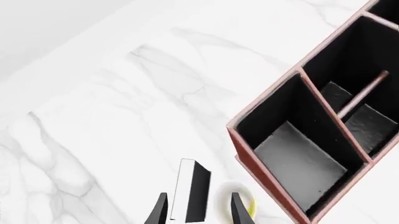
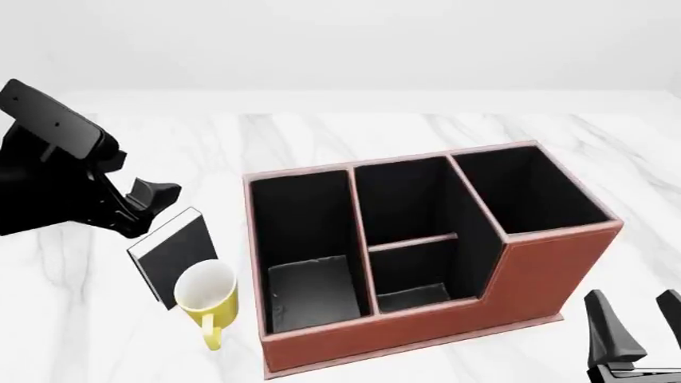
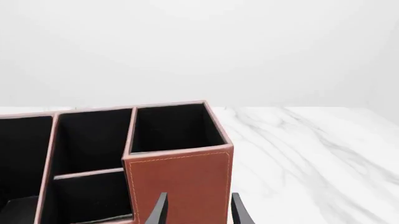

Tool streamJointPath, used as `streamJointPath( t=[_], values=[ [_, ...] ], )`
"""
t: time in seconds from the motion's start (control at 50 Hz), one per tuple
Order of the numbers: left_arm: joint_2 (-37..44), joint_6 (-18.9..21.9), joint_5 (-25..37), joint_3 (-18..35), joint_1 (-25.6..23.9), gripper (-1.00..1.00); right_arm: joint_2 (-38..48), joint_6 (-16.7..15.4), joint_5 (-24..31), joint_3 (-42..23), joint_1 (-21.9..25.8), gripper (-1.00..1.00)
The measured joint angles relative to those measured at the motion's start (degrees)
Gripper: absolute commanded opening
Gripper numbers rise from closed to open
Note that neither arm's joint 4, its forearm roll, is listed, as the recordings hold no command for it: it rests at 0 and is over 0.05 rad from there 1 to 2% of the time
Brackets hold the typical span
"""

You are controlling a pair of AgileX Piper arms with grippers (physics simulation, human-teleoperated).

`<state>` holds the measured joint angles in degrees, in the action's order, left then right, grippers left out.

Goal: Pick up the book and place it in the back compartment of the caddy.

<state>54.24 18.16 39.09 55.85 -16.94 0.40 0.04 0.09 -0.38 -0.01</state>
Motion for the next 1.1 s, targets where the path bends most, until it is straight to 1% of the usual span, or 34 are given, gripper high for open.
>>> streamJointPath(
  t=[0.22, 0.42, 0.86, 1.1],
  values=[
    [-0.2, -1.1, -2.9, -3.6, 2.0, 1.00, 0.0, 0.0, 0.0, 0.0, 0.0, 1.00],
    [0.4, -1.3, -4.7, -5.5, 3.6, 1.00, 0.0, 0.0, 0.0, 0.0, 0.0, 1.00],
    [2.2, 0.5, -7.4, -8.0, 5.8, 1.00, 0.0, 0.0, 0.0, 0.0, 0.0, 1.00],
    [3.7, 1.6, -9.1, -8.8, 8.0, 1.00, 0.0, 0.0, 0.0, 0.0, 0.0, 1.00]
  ],
)
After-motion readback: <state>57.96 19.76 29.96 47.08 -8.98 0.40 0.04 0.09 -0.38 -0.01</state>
